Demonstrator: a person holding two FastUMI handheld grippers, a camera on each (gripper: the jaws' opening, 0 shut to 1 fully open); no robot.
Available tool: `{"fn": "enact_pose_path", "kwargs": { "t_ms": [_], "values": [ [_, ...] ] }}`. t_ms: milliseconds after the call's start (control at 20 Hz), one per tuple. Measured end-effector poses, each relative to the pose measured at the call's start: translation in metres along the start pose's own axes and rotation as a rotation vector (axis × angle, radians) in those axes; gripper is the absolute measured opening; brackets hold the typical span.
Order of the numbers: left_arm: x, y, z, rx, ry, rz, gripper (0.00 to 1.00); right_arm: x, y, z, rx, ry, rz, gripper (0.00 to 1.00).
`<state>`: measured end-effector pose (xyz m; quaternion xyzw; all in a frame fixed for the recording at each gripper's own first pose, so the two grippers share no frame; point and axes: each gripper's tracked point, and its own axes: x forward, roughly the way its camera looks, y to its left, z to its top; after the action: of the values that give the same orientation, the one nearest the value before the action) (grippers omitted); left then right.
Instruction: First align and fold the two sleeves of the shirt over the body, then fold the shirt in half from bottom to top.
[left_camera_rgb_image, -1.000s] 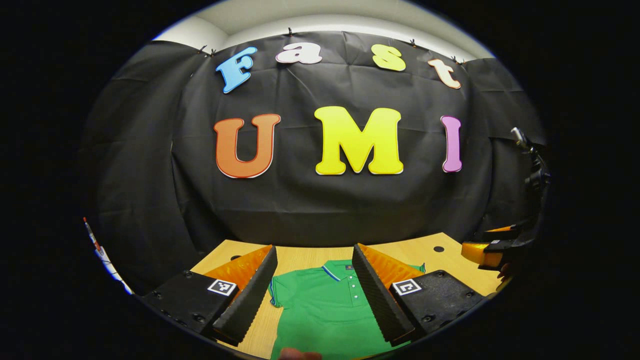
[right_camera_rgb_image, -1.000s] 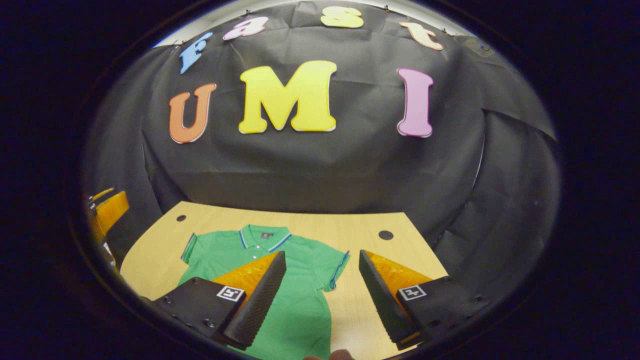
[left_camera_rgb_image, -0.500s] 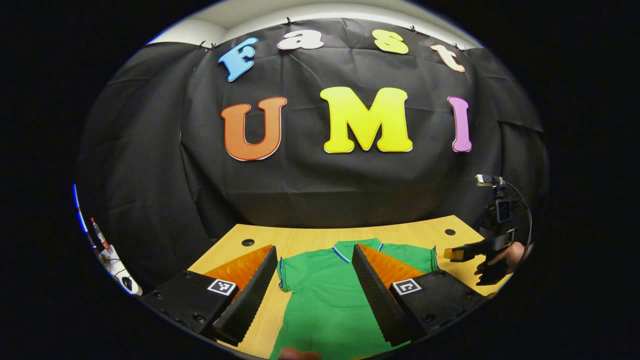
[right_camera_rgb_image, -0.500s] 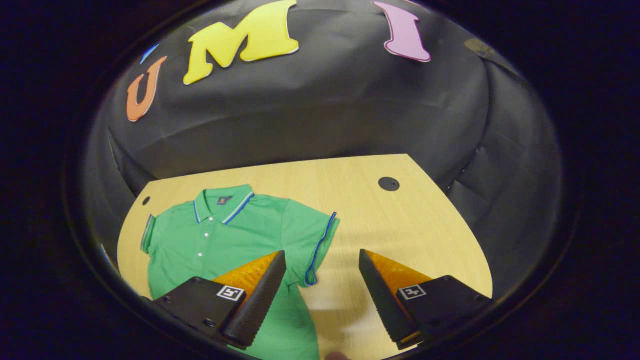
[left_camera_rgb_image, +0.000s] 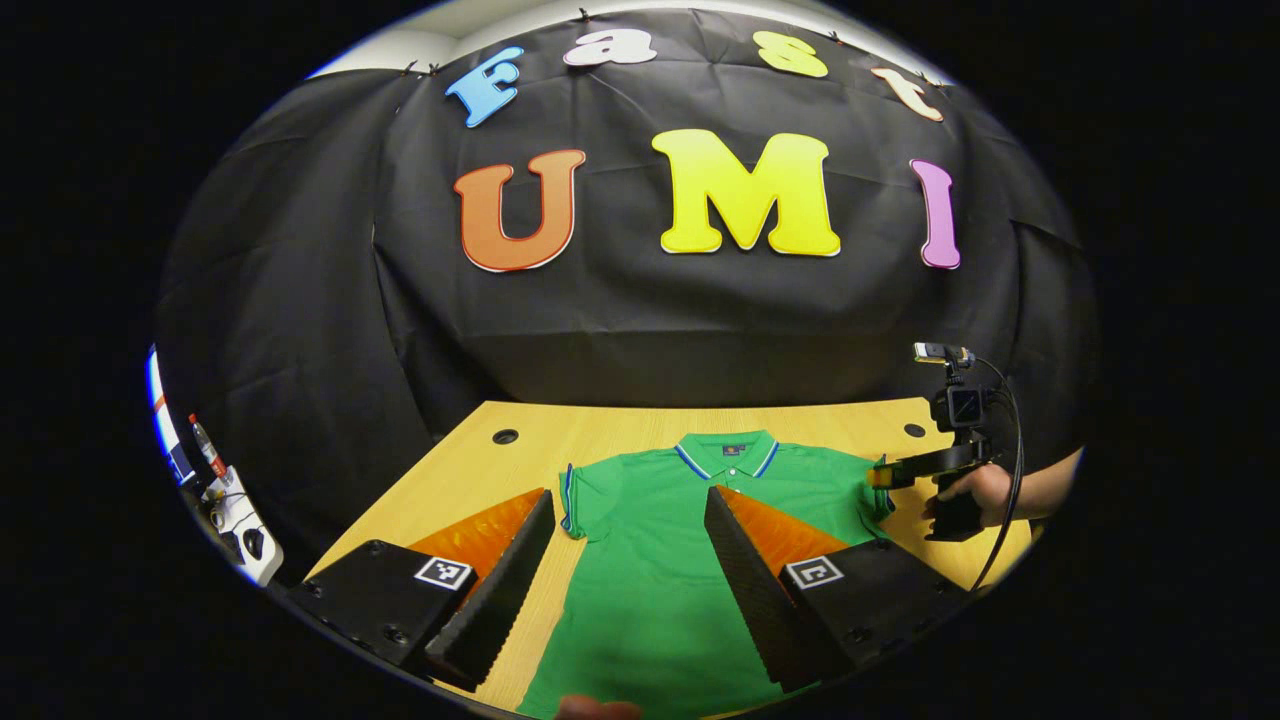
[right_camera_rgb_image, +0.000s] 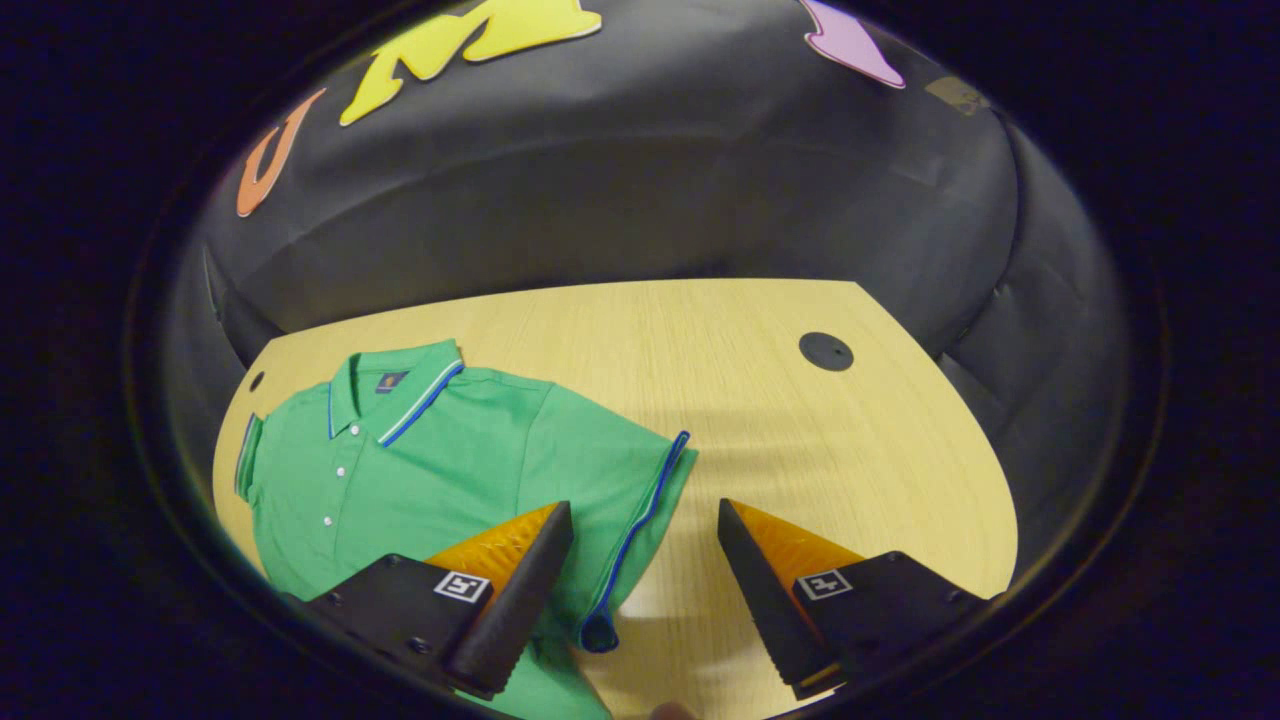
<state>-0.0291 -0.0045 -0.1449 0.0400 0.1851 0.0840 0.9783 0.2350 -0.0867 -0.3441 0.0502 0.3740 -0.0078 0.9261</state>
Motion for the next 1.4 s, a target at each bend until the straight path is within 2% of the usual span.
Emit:
{"fn": "enact_pose_path", "kwargs": {
  "t_ms": [50,100,250,300,450,550,600,750,850,1100,1400],
  "values": [
    [0.0,0.0,-0.002,0.006,0.005,0.002,0.98,0.003,0.0,0.0,0.006,0.008,-0.001,0.95],
    [0.0,0.001,-0.002,0.01,0.009,0.005,0.98,0.006,0.0,-0.001,0.012,0.013,0.0,0.89],
    [0.001,0.002,-0.003,0.008,0.014,0.006,0.98,0.013,0.002,-0.005,0.015,0.032,0.002,0.82],
    [0.002,0.002,-0.005,0.008,0.016,0.005,0.98,0.018,-0.003,-0.002,0.007,0.021,-0.018,0.62],
    [0.003,0.003,-0.006,0.008,0.02,0.007,0.98,0.017,-0.001,-0.002,0.005,0.028,-0.011,0.13],
    [0.004,0.004,-0.007,0.007,0.024,0.008,0.98,0.017,-0.001,0.0,-0.028,0.026,0.004,0.13],
    [0.004,0.003,-0.005,0.007,0.024,0.009,0.98,0.016,0.0,0.0,-0.039,0.028,0.006,0.02],
    [0.005,0.007,-0.006,0.003,0.025,0.014,0.98,0.014,-0.002,0.002,-0.03,0.027,-0.001,0.09],
    [0.005,0.009,-0.008,-0.003,0.027,0.018,0.98,0.008,-0.005,0.008,-0.021,0.016,-0.006,0.06],
    [0.006,0.017,-0.008,-0.042,0.015,0.026,0.98,-0.01,-0.004,0.032,-0.052,-0.027,-0.014,0.06],
    [0.007,0.027,-0.012,-0.102,0.003,0.014,0.98,-0.035,0.028,0.056,-0.106,-0.067,0.011,0.06]
  ]
}}
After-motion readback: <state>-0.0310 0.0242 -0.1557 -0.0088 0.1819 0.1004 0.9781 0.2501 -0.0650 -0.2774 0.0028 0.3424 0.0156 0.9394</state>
